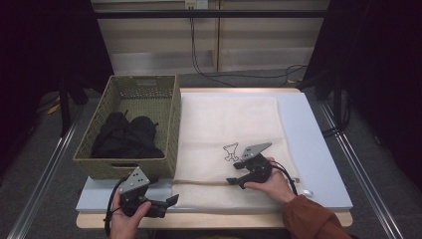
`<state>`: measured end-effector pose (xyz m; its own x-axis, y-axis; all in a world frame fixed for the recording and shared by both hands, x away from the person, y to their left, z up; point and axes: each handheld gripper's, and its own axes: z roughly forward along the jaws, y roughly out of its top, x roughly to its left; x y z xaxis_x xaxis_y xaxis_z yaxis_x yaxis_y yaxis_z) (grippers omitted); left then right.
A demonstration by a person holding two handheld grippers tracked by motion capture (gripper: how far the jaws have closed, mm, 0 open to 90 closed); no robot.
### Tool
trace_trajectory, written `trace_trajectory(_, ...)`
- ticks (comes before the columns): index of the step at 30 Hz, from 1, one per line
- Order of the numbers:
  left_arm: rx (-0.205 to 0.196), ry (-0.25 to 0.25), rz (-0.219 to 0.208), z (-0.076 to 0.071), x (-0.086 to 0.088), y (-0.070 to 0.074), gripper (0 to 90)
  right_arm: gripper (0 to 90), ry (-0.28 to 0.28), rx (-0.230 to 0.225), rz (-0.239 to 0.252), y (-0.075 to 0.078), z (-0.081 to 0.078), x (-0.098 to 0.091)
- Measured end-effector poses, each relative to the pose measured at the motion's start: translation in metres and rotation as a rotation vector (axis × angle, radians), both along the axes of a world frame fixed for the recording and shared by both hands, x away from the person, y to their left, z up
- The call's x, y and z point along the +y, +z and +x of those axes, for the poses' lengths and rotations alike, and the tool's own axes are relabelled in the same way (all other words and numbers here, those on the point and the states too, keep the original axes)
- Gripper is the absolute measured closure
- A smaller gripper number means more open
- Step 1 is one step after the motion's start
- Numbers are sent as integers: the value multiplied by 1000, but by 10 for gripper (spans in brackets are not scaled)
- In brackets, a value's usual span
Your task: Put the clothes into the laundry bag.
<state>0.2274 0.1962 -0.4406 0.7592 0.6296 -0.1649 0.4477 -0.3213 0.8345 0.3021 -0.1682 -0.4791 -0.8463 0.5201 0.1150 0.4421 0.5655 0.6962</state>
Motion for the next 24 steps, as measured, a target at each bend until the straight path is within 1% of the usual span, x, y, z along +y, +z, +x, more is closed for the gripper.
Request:
trace_trajectory(2, -4, -7, 4, 0, -1, 0, 58, 353, 2, -28, -4, -3, -2, 1)
trace_trajectory(4, -6, -10, 6, 0, -2, 0, 58, 355, 3, -45, -27, -3, -3, 2)
trace_trajectory(5, -6, -12, 5, 0, -2, 0, 58, 356, 22, -61, -30, -4, -3, 2)
trace_trajectory(6, -8, -12, 6, 0, -2, 0, 58, 356, 25, -70, -35, -4, -3, 2)
trace_trajectory(7, -9, -13, 8, 0, -1, 0, 58, 356, 23, -75, -43, -4, -3, 2)
trace_trajectory(8, -12, -12, 6, 0, -1, 1, 58, 357, 33, -74, -39, -4, -3, 2)
trace_trajectory(9, -14, -13, 11, -1, 0, 1, 58, 358, 27, -72, -48, -4, -3, 2)
trace_trajectory(10, -16, -11, 5, -1, 0, 1, 59, 359, 24, -69, -45, -4, -4, 2)
trace_trajectory(12, -19, -8, 3, -1, 1, 2, 60, 372, 30, -77, -49, -4, -4, 2)
trace_trajectory(13, -20, -6, 4, -1, 1, 2, 60, 390, 24, -84, -45, -4, -4, 1)
trace_trajectory(15, -19, 1, -1, 0, 2, 2, 61, 424, 21, -82, -39, -4, -3, 0)
trace_trajectory(16, -25, 3, 5, 0, 2, 3, 61, 448, 13, -80, -37, -4, -3, 0)
trace_trajectory(17, -26, -3, 1, 0, 2, 3, 61, 479, 7, -80, -40, -4, -3, -1)
trace_trajectory(19, -22, -1, 1, 0, 2, 3, 61, 540, -2, -74, -33, -4, 0, -2)
trace_trajectory(20, -19, 0, 1, 0, 2, 3, 61, 550, -24, -71, -37, -3, 0, -2)
trace_trajectory(22, -18, -7, 5, 0, 1, 3, 61, 588, -20, -79, -41, -3, 1, -3)
trace_trajectory(24, -18, -8, -1, 0, 1, 3, 61, 621, -38, -72, -31, -3, 1, -3)
